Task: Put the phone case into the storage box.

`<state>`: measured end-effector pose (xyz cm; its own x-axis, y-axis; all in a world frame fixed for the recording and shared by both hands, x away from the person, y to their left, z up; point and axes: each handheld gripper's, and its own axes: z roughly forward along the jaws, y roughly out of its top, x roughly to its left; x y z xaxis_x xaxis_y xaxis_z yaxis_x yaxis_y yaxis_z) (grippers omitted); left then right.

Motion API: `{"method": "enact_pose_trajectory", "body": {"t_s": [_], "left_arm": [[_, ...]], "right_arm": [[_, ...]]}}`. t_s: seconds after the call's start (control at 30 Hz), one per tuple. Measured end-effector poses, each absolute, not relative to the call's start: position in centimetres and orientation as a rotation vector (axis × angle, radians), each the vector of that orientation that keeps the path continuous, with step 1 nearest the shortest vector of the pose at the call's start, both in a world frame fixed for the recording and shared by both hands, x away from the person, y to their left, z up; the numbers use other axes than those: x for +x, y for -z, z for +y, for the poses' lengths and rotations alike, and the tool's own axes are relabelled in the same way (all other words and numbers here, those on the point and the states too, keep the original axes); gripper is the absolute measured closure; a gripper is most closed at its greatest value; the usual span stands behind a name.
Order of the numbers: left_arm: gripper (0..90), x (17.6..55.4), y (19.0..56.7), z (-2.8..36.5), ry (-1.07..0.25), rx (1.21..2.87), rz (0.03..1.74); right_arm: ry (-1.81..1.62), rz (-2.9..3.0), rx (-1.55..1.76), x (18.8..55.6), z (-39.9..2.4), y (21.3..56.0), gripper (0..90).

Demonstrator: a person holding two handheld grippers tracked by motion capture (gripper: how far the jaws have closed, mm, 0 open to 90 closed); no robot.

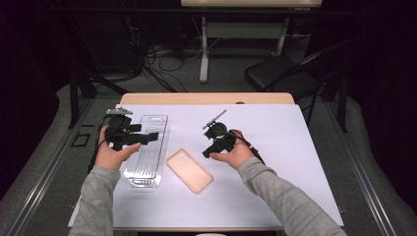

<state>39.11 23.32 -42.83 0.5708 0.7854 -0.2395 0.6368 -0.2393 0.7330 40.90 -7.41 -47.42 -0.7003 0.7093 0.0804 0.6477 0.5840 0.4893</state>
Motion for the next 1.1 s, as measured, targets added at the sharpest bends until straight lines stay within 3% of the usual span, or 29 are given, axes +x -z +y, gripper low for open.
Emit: {"method": "enact_pose_trajectory", "body": {"t_s": [0.2,0.33,0.67,1.1], "left_arm": [[14.8,39.1,42.8,23.4,-0.218,1.962,1.141],[14.9,39.1,42.9,23.5,-0.211,1.958,1.147],[14.9,39.3,43.1,23.7,-0.202,1.956,1.157],[14.9,39.4,43.4,24.0,-0.191,1.947,1.173]], "right_arm": [[-0.647,2.689,1.091,40.8,-6.5,47.9,45.1],[-0.615,2.691,1.081,40.7,-6.0,48.1,52.1],[-0.596,2.710,1.111,41.0,-5.1,48.5,56.4],[-0.525,2.792,1.227,41.3,-4.2,49.4,53.2]]}}
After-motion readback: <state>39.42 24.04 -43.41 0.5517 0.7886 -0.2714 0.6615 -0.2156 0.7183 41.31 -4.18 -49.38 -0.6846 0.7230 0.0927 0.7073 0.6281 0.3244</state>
